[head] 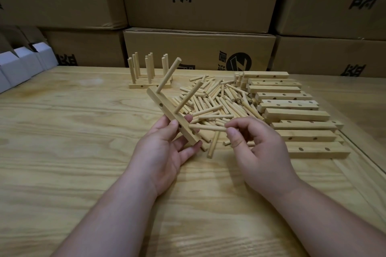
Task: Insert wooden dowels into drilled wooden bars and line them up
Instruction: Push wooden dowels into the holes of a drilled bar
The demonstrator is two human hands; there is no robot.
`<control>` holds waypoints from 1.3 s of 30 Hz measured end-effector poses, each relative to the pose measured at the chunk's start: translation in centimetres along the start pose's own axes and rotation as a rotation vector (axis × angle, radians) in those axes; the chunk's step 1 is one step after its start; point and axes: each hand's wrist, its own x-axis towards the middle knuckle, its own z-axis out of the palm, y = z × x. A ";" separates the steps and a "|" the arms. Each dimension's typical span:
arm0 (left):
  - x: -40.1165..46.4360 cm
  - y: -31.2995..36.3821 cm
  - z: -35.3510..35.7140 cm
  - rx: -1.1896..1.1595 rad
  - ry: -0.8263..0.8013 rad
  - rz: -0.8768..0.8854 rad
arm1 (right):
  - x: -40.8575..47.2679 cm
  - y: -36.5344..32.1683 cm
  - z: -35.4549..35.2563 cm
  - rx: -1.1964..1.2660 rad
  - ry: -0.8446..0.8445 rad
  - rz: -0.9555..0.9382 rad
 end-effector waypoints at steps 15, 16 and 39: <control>-0.3 -0.2 0.1 0.224 0.030 0.166 | 0.1 0.6 -0.1 -0.004 -0.031 0.034; -0.3 -0.3 0.1 0.253 0.025 0.170 | 0.1 0.7 -0.1 0.002 -0.033 0.051; -0.4 -0.4 -0.1 0.299 0.025 0.172 | 0.5 0.5 -0.8 0.025 -0.140 0.121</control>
